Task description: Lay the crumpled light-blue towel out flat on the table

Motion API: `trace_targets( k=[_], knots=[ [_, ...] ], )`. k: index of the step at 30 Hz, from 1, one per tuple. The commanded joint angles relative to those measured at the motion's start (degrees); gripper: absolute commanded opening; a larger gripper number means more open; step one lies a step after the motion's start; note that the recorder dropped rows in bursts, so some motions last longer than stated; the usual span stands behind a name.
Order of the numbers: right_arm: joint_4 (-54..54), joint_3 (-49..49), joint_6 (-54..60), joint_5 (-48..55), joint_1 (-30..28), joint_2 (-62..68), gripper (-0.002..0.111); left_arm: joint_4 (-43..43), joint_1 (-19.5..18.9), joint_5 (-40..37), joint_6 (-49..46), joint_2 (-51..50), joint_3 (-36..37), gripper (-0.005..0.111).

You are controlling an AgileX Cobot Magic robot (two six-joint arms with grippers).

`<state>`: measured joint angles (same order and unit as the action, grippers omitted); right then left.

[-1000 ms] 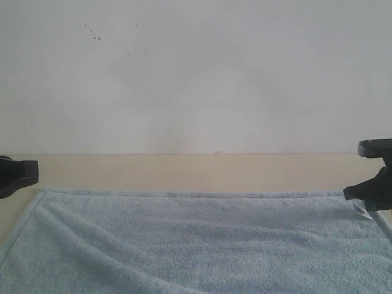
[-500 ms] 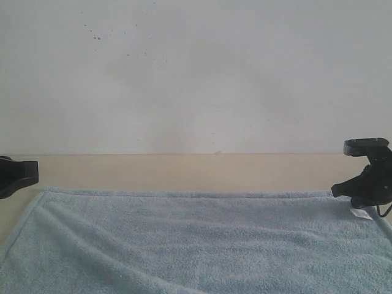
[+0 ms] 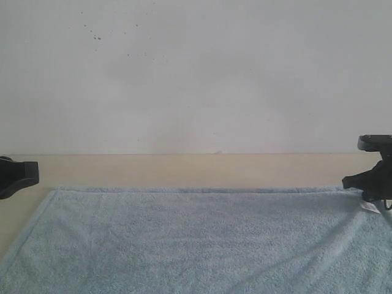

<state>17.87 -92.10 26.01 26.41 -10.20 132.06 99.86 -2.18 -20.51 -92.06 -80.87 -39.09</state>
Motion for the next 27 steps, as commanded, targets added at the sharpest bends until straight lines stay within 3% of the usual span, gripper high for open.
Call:
trace_targets(
  k=[1, 8, 14, 18, 27],
  knots=[
    [-3.4, -4.4, -2.1, 5.5, -1.9, 1.1, 0.001, 0.1, 0.2, -0.8, -0.3, 0.5, 0.1, 0.006],
    [2.7, -6.5, 0.9, 9.1, -1.8, -2.7, 0.001, 0.1, 0.2, -0.8, -1.4, 0.5, 0.1, 0.007],
    [5.8, -4.4, 5.2, 15.6, -1.8, -10.7, 0.001, 0.1, 0.2, -1.1, -2.1, 0.5, 0.1, 0.028],
    [5.8, 5.6, 5.6, 12.8, -1.8, -19.2, 0.001, 0.1, 0.2, -4.1, -2.5, 0.5, 0.6, 0.037],
    [6.2, 35.9, 5.6, 5.8, -1.8, -36.0, 0.001, -1.6, 0.2, -3.1, -2.2, 0.5, 3.4, 0.037]
  ],
)
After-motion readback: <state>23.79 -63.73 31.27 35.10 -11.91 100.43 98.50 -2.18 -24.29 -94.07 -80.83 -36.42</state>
